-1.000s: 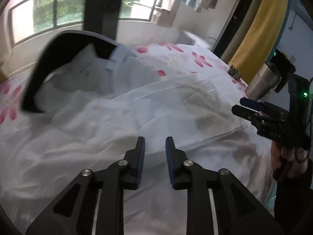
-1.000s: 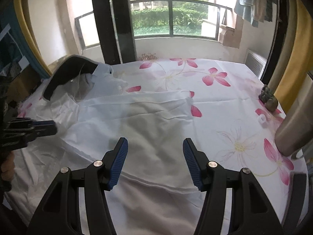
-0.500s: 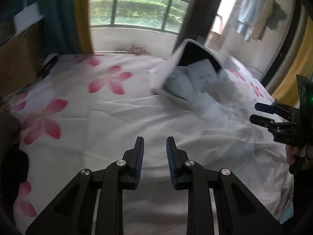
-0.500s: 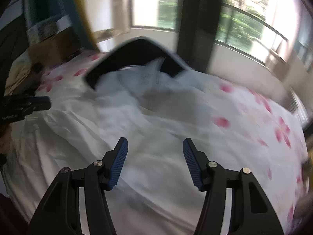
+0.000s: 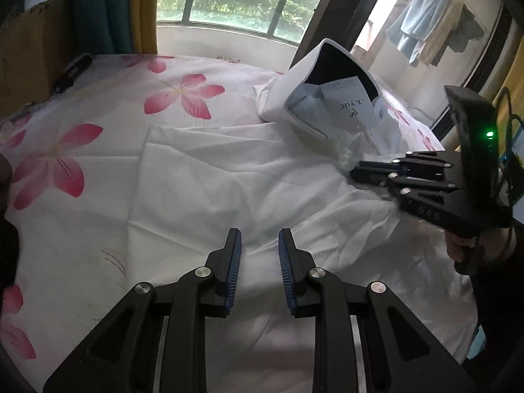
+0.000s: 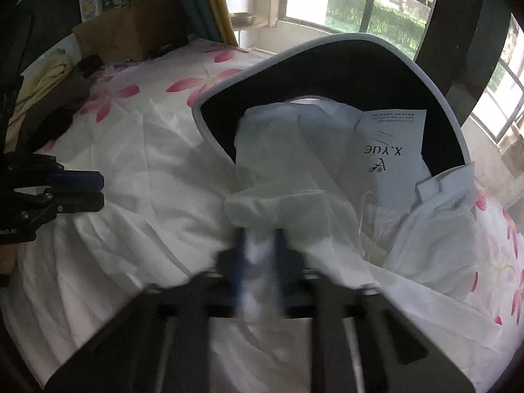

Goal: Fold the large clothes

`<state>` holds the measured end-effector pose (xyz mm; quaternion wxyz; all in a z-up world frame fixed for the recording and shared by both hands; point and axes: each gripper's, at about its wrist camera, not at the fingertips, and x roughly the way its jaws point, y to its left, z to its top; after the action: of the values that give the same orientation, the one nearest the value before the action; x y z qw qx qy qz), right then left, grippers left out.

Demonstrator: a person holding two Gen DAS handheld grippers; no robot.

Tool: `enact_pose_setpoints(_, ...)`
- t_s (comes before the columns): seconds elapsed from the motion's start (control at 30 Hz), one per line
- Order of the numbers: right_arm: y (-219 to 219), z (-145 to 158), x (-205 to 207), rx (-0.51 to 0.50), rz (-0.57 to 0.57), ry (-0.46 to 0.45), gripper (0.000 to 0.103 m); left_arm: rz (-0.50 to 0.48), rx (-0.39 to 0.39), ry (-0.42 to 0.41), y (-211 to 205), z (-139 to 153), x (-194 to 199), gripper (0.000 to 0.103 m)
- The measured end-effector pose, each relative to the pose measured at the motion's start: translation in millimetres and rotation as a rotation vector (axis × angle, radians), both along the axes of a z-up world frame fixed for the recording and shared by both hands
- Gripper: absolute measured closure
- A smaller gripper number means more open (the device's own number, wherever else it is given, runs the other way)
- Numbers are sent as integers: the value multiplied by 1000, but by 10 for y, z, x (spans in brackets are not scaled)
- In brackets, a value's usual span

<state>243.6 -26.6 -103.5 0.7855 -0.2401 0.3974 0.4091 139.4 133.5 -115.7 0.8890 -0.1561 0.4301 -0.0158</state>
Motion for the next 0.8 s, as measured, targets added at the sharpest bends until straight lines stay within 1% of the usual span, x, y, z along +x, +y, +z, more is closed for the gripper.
enact_pose_setpoints(0.07, -85, 63, -8, 23, -11, -12, 100, -4, 17, 0, -26, 0, 4, 78)
enact_pose_setpoints(0.13, -253, 175, -14, 46, -49, -48, 100, -7, 44, 0, -67, 2, 7, 78)
enact_pose_setpoints(0.17, -388, 249, -6, 65, -82, -69, 100, -5, 54, 2, -82, 6, 11, 78)
enact_pose_setpoints(0.23, -610, 351, 25, 92, -137, -84, 100, 0, 75, 11, -120, 17, 15, 78)
enact_pose_setpoints(0.27, -662, 380, 49, 99, -157, -88, 100, 1, 81, 15, -131, 22, 16, 78)
enact_pose_setpoints(0.33, -901, 416, 61, 116, -213, -87, 100, 4, 95, 25, -160, 34, 13, 78)
enact_pose_setpoints(0.47, -1347, 348, 49, 138, -326, -40, 100, 4, 148, 37, -217, 63, -3, 78)
enact_pose_setpoints(0.57, -1652, 236, -21, 144, -393, 15, 99, -15, 162, 39, -276, 102, -54, 78)
enact_pose_setpoints(0.7, -1974, 98, -173, 137, -443, 78, 98, -47, 169, 39, -352, 166, -126, 78)
enact_pose_setpoints(0.77, -2081, 60, -229, 126, -453, 97, 95, -60, 170, 34, -369, 202, -170, 78)
enact_pose_setpoints(0.8, -2140, 49, -253, 119, -457, 105, 92, -65, 169, 26, -372, 236, -195, 78)
